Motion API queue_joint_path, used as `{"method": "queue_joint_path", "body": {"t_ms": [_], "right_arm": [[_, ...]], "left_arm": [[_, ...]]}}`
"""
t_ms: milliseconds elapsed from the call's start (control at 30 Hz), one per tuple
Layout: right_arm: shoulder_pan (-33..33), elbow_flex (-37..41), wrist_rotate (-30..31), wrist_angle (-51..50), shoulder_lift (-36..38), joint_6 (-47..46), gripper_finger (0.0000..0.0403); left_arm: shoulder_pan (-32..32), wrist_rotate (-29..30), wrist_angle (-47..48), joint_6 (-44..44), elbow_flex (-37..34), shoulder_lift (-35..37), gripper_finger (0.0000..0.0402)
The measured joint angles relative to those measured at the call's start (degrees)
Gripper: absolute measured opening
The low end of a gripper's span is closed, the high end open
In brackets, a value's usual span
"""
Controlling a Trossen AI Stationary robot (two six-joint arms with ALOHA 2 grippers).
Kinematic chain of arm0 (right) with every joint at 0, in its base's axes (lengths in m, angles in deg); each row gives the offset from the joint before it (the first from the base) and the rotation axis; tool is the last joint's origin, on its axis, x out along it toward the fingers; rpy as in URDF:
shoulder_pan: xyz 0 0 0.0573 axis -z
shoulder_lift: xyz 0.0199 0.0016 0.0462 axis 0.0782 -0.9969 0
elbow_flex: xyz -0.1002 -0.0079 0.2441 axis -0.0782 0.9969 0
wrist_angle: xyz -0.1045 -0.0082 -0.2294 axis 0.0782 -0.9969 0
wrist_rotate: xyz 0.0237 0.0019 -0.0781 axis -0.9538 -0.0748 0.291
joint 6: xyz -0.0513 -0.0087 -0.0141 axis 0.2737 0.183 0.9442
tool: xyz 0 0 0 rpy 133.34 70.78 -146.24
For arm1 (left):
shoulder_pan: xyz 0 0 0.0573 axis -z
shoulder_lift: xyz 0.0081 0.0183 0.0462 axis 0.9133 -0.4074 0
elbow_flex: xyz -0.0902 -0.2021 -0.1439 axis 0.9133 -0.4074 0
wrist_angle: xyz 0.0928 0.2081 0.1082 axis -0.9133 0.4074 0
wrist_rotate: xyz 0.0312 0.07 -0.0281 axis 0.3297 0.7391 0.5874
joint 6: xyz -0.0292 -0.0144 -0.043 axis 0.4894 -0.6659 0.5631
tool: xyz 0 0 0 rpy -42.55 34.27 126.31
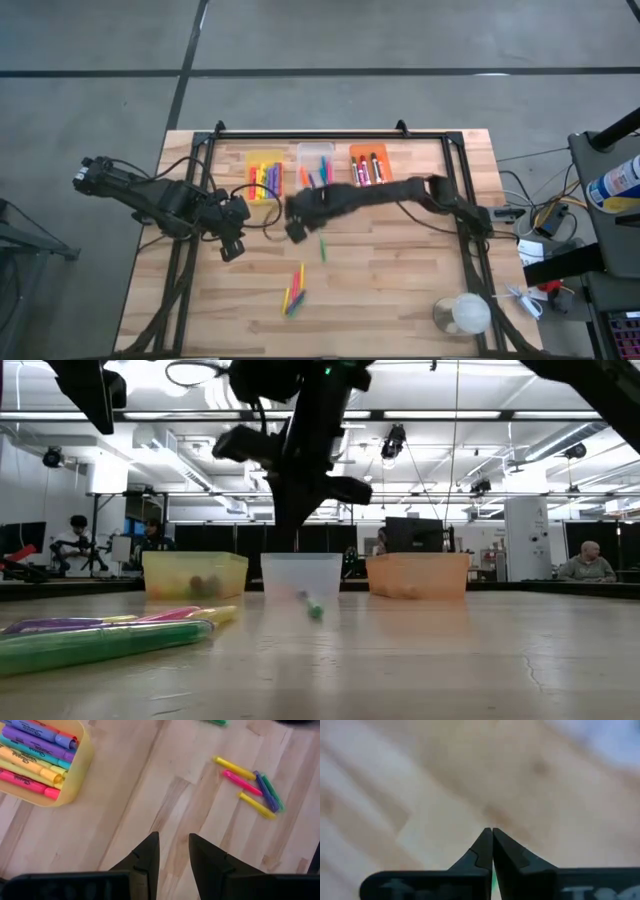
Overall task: Pick & Place Markers
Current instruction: Put the top green pen into the white bin
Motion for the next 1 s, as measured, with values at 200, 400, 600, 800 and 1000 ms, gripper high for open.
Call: {"method": "queue_joint_path", "body": {"t_ms": [200, 400, 600, 800, 1000], "right_arm": [[5.4, -4.7, -3.7, -3.9, 0.3, 2.2, 0.0007], [4.2, -3.9, -15.8, -4.6, 0.1, -2.5, 0.0023], [0.6, -2.4, -17.7, -6.6, 0.1, -10.4, 0.0095], [-0.3, 0.2, -18.8, -6.5, 0.1, -15.2, 0.0159], [-2.8, 5.5, -17.8, -4.9, 0.1, -19.6, 0.0170]], "left_arm": [[0.0, -3.2, 0.0, 1.2, 0.0, 0.0, 0.0099], [0.0, -3.6, 0.0, 2.1, 0.0, 0.0, 0.0099], [0.0, -3.6, -0.1, 1.5, 0.0, 0.0, 0.0099], [0.0, -3.6, -0.2, 0.6, 0.0, 0.0, 0.0099], [0.0, -4.0, -0.3, 0.7, 0.0, 0.0, 0.0099]]}}
